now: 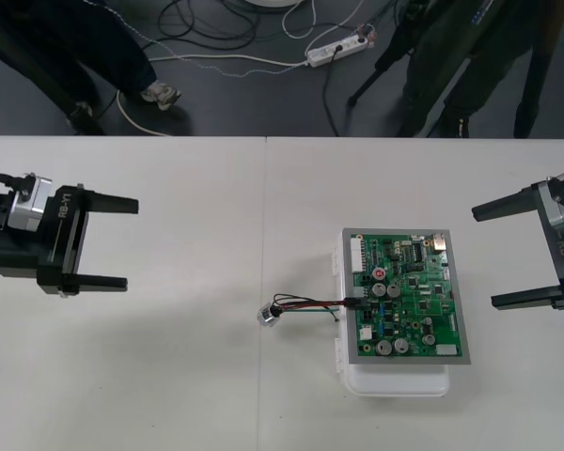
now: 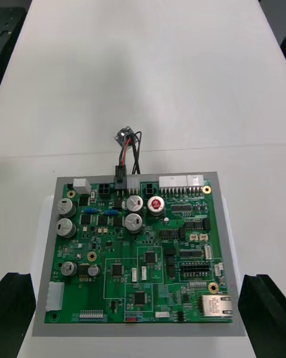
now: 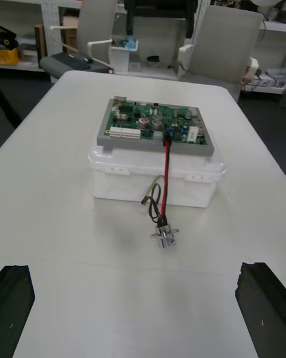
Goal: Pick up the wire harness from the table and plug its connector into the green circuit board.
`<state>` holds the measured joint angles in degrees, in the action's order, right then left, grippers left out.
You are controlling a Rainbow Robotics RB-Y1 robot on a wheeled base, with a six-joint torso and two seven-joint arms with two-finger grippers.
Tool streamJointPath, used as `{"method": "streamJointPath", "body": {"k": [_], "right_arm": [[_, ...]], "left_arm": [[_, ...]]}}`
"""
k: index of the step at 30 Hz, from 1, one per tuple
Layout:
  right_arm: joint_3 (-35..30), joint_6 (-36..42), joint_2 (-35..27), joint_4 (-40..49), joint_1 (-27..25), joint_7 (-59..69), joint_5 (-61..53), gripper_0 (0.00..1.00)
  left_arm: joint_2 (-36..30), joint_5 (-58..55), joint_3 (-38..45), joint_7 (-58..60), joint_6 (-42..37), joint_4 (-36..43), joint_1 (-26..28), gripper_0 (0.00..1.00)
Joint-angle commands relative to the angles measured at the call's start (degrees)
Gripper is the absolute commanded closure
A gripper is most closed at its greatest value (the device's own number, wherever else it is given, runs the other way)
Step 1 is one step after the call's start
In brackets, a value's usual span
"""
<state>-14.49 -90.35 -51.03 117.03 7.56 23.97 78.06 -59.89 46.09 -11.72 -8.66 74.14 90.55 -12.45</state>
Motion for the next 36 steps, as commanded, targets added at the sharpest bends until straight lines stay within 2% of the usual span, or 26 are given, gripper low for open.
{"method": "streamJointPath", "body": {"k": [1, 9, 15, 30, 36], "right_arm": [[-3.3, 0.4, -2.0, 3.5, 1.4, -0.1, -0.9, 0.00], [-3.4, 0.4, -2.0, 5.3, 1.5, 1.9, 0.0, 0.00], [-2.7, 0.4, -1.9, 6.8, 2.4, 2.7, 2.4, 0.00], [-1.6, 0.4, -2.0, 6.6, 3.2, 3.8, 2.1, 0.00], [-1.1, 0.4, -1.9, 9.4, 3.1, 4.6, 5.1, 0.00]], "left_arm": [[-3.8, 0.4, 3.1, 4.9, 8.0, 1.6, -0.2, 0.00], [-3.8, 4.6, 9.6, 10.9, 15.8, 1.6, -0.3, 0.00], [-3.8, 5.9, 12.6, 12.3, 15.9, 1.6, -0.2, 0.00], [-3.8, 8.2, 12.8, 12.1, 15.9, 1.6, -0.2, 0.00], [-3.8, 8.2, 12.8, 12.1, 15.9, 1.6, -0.2, 0.00]]}}
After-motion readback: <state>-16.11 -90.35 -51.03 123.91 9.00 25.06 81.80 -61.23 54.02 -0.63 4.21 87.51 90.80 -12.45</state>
